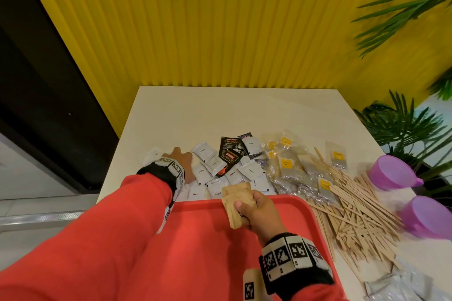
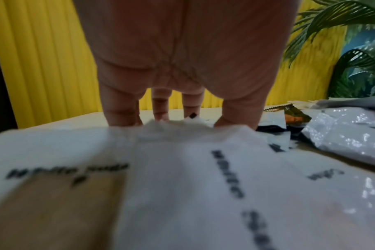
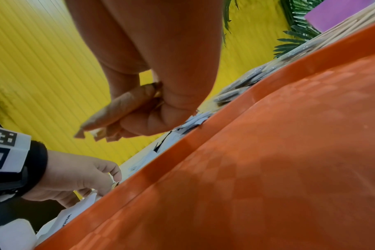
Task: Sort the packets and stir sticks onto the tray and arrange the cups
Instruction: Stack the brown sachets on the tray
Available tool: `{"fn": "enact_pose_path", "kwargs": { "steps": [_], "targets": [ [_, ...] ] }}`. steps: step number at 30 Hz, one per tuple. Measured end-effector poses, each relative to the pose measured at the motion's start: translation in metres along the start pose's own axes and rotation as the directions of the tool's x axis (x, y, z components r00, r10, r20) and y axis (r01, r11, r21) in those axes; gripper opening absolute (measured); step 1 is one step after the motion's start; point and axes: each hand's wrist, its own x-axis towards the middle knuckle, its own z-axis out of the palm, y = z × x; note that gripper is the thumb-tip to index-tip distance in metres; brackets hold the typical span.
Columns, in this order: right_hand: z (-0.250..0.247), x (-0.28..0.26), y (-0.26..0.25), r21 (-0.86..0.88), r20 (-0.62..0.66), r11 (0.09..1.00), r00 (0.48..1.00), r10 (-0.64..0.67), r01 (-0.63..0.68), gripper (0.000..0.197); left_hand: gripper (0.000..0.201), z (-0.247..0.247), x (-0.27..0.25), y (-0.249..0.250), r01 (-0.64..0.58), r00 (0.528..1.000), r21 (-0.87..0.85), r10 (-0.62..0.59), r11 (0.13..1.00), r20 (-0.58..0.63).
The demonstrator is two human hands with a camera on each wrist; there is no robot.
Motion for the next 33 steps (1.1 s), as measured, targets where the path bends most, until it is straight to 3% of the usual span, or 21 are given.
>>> {"fn": "enact_pose_path", "kwargs": {
  "steps": [7, 14, 17, 20, 23, 25, 29, 33],
  "targets": [
    [0.005, -0.002, -0.002, 0.026, -0.005, 1.000, 1.000, 0.006, -0.006, 0.018, 0.031, -0.008, -0.004, 0.002, -0.083, 0.986, 0.008, 0.083, 0.997, -0.143],
    [0.010, -0.003, -0.002, 0.067, 0.001, 0.998, 1.000, 0.021, -0.021, 0.019, 0.030, -0.008, -0.001, -0.005, -0.095, 0.983, 0.036, 0.100, 0.995, -0.156],
    [0.010, -0.004, -0.001, 0.074, 0.001, 0.997, 1.000, 0.026, -0.026, 0.018, 0.029, -0.006, 0.005, -0.011, -0.106, 0.981, -0.035, 0.098, 0.994, -0.169],
    [0.009, -0.005, -0.003, 0.058, -0.004, 0.998, 1.000, 0.022, -0.022, 0.018, 0.022, -0.005, 0.007, -0.016, -0.099, 0.964, -0.231, 0.035, 0.968, -0.264],
    [0.010, -0.005, -0.004, 0.055, -0.015, 0.998, 1.000, 0.015, -0.015, 0.016, 0.016, -0.005, 0.001, -0.019, -0.134, 0.911, -0.512, -0.099, 0.849, -0.401],
    [0.013, -0.003, -0.005, 0.070, -0.015, 0.997, 1.000, 0.022, -0.021, 0.016, 0.014, -0.008, -0.006, -0.023, -0.201, 0.892, -0.647, -0.135, 0.736, -0.431],
    [0.022, -0.001, -0.006, 0.114, -0.008, 0.993, 0.999, 0.043, -0.041, 0.015, 0.019, -0.017, -0.027, -0.028, -0.298, 0.913, -0.835, -0.117, 0.462, -0.390],
    [0.035, -0.001, -0.010, 0.226, 0.033, 0.972, 0.998, 0.057, -0.063, 0.019, 0.022, -0.017, -0.051, -0.032, -0.241, 0.958, -0.958, -0.123, 0.156, -0.261]
  ]
}}
